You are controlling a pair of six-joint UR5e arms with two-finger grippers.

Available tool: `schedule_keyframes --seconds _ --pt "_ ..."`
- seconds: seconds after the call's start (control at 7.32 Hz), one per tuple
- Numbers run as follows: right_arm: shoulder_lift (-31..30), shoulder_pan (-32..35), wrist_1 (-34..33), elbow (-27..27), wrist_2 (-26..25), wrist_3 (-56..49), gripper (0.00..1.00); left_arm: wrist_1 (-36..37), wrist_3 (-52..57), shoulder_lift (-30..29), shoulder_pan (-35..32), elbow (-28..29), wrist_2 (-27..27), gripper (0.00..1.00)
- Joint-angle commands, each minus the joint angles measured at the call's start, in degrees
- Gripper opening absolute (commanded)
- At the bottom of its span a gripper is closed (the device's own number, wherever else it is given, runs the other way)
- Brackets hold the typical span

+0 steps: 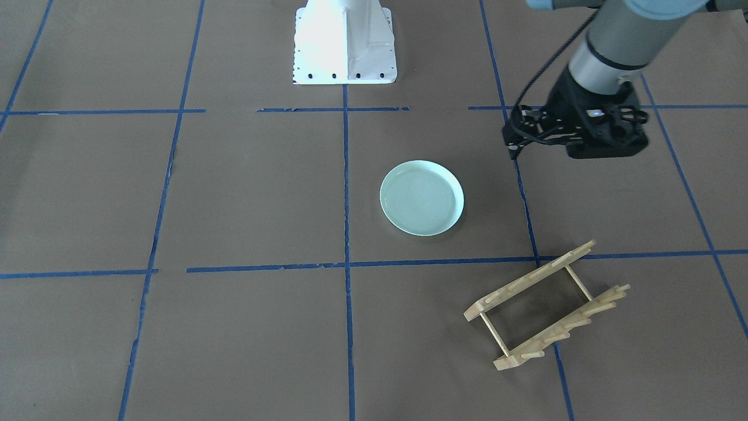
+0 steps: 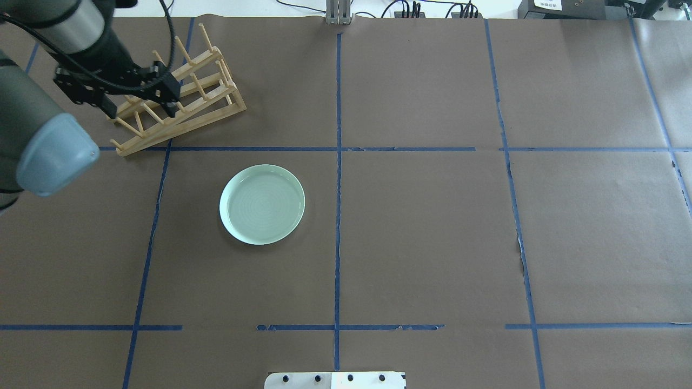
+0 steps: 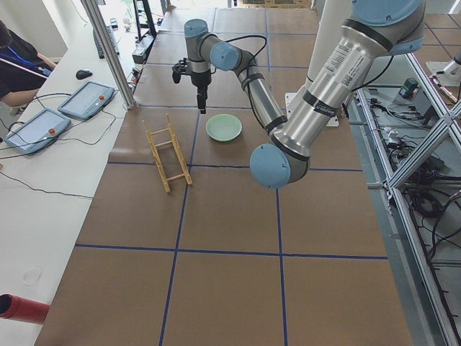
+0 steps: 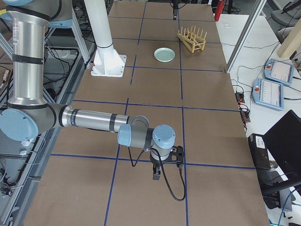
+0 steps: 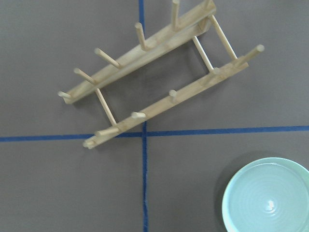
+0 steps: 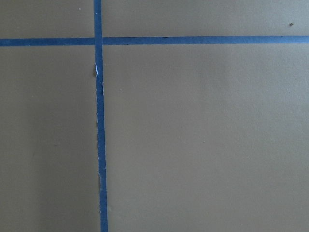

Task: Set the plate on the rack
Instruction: 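Move the left gripper over the light green plate's rim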

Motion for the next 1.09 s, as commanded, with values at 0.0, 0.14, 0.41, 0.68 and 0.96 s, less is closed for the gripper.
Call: schedule_keyframes --seconds 0.0,0.14,0.41,0.68,0.96 --pt "0.00 0.00 0.00 0.00 0.00 0.00 1.00 -2.76 -12.09 -4.64 7.64 3.29 0.22 1.00" --pt "0.00 0.00 -0.09 0.00 0.00 -0.09 1.00 -3.47 -13.27 -7.36 9.40 7.66 0.66 1.00" --pt "0.00 0.00 0.00 0.00 0.00 0.00 1.00 -6.36 -16.32 -12.12 12.48 17.69 1.01 1.00" --pt "0.00 0.00 0.00 0.00 0.00 0.00 1.00 -13.81 -22.92 -11.61 17.92 22.09 6.54 1.00" --pt "0.00 0.00 0.00 0.00 0.00 0.00 1.00 -20.26 -27.25 -11.78 19.08 27.29 9.00 1.00"
